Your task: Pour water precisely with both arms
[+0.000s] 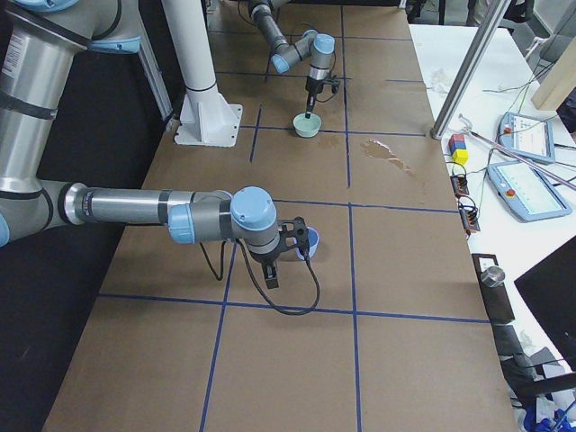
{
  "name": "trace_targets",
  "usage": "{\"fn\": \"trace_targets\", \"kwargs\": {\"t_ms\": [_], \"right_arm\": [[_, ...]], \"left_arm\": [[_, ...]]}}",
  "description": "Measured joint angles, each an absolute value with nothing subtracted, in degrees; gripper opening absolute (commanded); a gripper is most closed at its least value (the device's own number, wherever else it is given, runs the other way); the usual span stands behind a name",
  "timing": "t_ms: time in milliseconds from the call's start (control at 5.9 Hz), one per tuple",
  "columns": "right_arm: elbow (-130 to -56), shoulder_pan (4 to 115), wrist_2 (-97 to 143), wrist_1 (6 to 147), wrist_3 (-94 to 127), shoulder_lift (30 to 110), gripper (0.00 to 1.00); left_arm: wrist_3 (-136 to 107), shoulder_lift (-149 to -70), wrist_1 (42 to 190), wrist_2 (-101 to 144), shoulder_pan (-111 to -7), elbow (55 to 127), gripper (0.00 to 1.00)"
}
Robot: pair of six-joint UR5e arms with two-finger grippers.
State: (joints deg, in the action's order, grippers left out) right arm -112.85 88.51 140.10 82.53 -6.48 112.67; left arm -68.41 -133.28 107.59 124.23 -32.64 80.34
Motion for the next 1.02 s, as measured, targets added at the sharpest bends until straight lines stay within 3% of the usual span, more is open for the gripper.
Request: {"fn": "trace_targets", "kwargs": {"t_ms": [169,508,1016], "right_arm": [[-112.85,88.46,140.1,82.35,-6.44,112.65,0.99],[-112.79,88.24,140.47,79.91,-4.96,112.7,0.99],[-112.33,82.71,140.89,66.32,6.62,114.48,0.98]], "left_arm": [[-68.38,-133.07,107.55,123.84,-32.79,80.45,0.99],[-68.86,-132.85,107.51,123.69,-33.47,82.08,1.0],[-74.61,-128.57,107.41,123.25,-35.42,92.58,1.0]]}}
